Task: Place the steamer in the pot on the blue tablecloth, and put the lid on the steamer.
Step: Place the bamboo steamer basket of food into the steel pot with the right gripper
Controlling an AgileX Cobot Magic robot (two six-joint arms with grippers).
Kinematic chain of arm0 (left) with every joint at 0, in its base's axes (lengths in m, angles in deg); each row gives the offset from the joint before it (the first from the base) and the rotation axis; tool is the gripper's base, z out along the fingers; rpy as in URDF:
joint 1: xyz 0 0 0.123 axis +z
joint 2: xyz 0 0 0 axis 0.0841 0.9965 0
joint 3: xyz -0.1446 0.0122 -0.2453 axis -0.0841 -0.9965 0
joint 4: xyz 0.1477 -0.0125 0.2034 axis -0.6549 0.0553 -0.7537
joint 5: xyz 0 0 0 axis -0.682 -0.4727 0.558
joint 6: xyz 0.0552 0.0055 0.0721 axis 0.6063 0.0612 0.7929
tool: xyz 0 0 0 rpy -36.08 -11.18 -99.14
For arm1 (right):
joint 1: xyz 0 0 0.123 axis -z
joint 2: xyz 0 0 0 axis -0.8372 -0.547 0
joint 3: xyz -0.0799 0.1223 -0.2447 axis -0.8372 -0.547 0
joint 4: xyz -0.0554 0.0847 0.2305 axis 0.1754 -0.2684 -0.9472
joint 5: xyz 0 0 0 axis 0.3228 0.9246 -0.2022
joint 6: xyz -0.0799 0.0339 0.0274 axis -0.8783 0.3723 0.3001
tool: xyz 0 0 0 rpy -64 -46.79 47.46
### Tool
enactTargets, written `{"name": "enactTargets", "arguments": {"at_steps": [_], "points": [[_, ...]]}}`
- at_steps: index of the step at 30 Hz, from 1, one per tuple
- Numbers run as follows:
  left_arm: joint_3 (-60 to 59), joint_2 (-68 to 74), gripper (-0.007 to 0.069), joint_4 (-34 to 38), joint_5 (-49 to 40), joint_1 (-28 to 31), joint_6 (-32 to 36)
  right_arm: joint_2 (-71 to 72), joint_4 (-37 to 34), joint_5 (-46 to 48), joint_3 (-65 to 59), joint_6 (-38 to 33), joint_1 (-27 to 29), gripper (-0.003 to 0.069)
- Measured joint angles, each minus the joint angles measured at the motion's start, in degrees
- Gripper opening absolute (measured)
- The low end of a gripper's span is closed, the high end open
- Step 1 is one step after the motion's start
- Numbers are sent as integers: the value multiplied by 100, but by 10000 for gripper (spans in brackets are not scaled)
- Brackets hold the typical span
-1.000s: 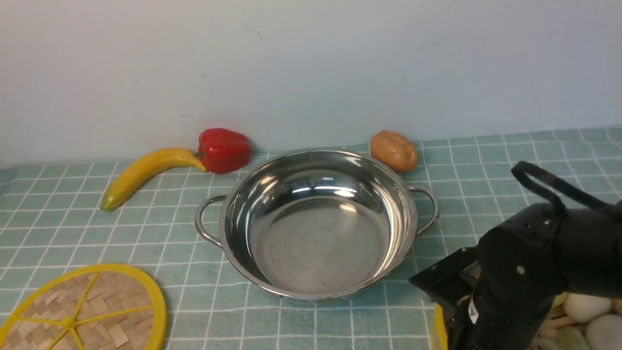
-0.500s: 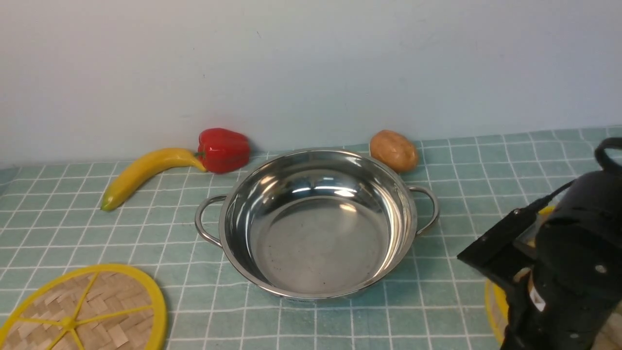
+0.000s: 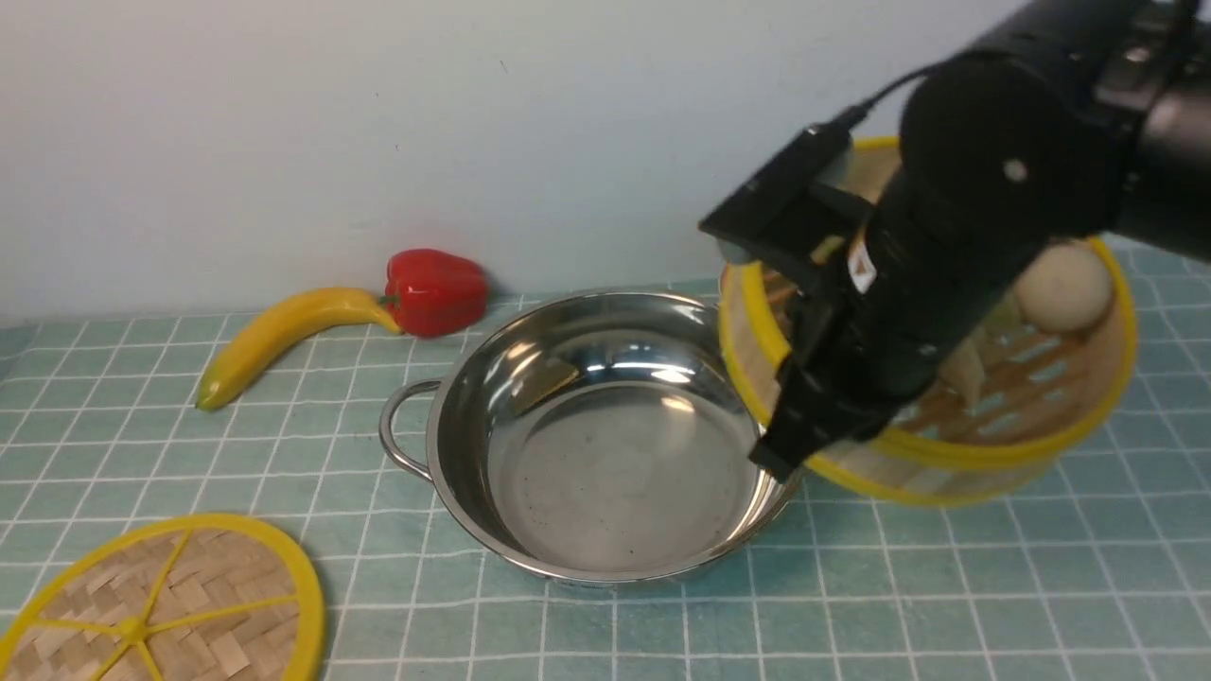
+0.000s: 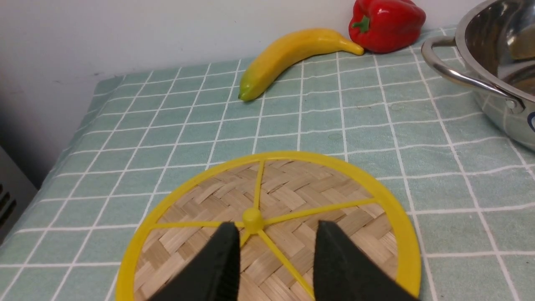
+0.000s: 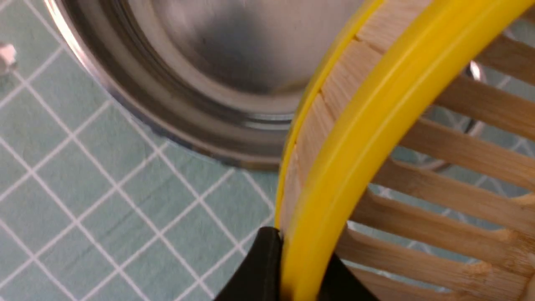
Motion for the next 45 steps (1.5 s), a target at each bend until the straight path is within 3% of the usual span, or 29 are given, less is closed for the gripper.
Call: {"name": "enactTargets", "arguments": {"at_steps": [7, 13, 22, 39, 45], "points": [[0, 0, 243, 0, 0, 0, 0, -1024, -18, 17, 1200, -578, -534, 56], [0, 0, 243, 0, 0, 0, 0, -2043, 386, 12, 1892, -890, -1124, 56], [0, 0, 243, 0, 0, 0, 0, -2684, 632, 68, 1927, -901, -1108, 56], [0, 0, 243, 0, 0, 0, 0, -2959, 334, 69, 1939, -925, -1097, 56], [0, 0, 243, 0, 0, 0, 0, -2959, 354, 43, 1940, -937, -1097, 120]]}}
